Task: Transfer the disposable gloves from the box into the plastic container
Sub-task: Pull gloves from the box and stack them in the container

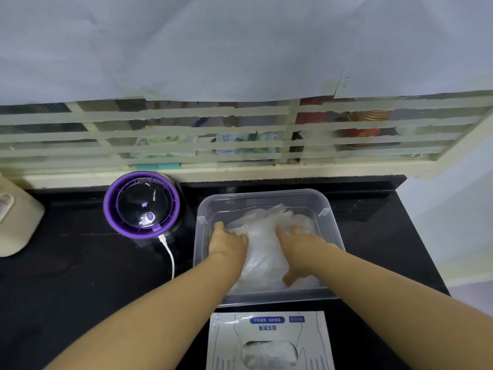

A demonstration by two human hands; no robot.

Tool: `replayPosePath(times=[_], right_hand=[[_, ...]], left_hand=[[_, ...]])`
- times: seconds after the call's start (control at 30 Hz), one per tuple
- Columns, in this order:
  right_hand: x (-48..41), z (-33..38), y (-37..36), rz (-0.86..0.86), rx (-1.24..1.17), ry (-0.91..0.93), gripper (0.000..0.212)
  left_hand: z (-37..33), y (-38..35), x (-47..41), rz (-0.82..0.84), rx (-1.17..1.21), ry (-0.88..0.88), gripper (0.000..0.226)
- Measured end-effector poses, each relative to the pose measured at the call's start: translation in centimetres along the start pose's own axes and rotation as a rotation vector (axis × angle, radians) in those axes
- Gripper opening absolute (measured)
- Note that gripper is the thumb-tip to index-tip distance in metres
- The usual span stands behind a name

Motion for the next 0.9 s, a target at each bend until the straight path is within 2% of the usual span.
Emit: replayPosePath(times=[0.07, 0.1, 0.17, 0.23, 0.3, 0.37, 0.5, 0.6, 0.77, 0.9], right_hand=[[0.5, 0.2, 0.5, 0.012, -0.020, -0.025, 0.111], [1.0, 0.5, 1.2, -0.016, 0.014, -0.030, 0.100], [2.0, 1.2, 3.2, -0.156, 0.137, -0.003, 0.068], [2.4, 1.9, 4.8, -0.280, 0.187, 0.031, 0.053], [1.2, 2.0, 4.9, -0.283, 0.172, 0.019, 0.061], [-0.7, 0.9, 3.9, -0.188, 0.160, -0.056, 0.074], [-2.9, -1.1, 0.2, -0.103, -0.127, -0.096, 0.087], [-2.9, -1.4, -1.0, -0.051, -0.181, -0.130, 0.099], [-1.4, -0.6, -1.0, 0.039, -0.314, -0.102, 0.100], [1.3, 0.6, 0.6, -0.021, -0.343, 0.011, 0.077]], left_hand=[[-0.2, -0.2, 0.0, -0.001, -0.085, -0.016, 0.082], [-0.3, -0.4, 0.0, 0.003, -0.107, -0.017, 0.084], [-0.5, -0.7, -0.1, 0.005, -0.128, -0.018, 0.083], [-0.5, -0.7, 0.0, 0.004, -0.132, -0.021, 0.082], [-0.6, -0.7, 0.2, 0.017, -0.136, -0.026, 0.081], [-0.6, -0.9, 0.0, 0.019, -0.147, -0.019, 0.081], [-0.6, -1.5, -0.1, 0.018, -0.181, -0.005, 0.080], [-0.8, -1.9, -0.2, 0.033, -0.193, -0.003, 0.079], [-0.5, -1.3, 0.6, 0.107, -0.221, -0.041, 0.074], [1.0, -1.5, 1.0, 0.220, -0.143, -0.041, 0.061]])
Point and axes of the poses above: each hand's wrist, its own x-axis away from the middle knuckle, its own y-axis out of the back of the hand, z = x × y, the point moved 8 cm from there along -x, towards the middle knuckle, and after that the axes turned 15 degrees about y, right-handed, at the moved point
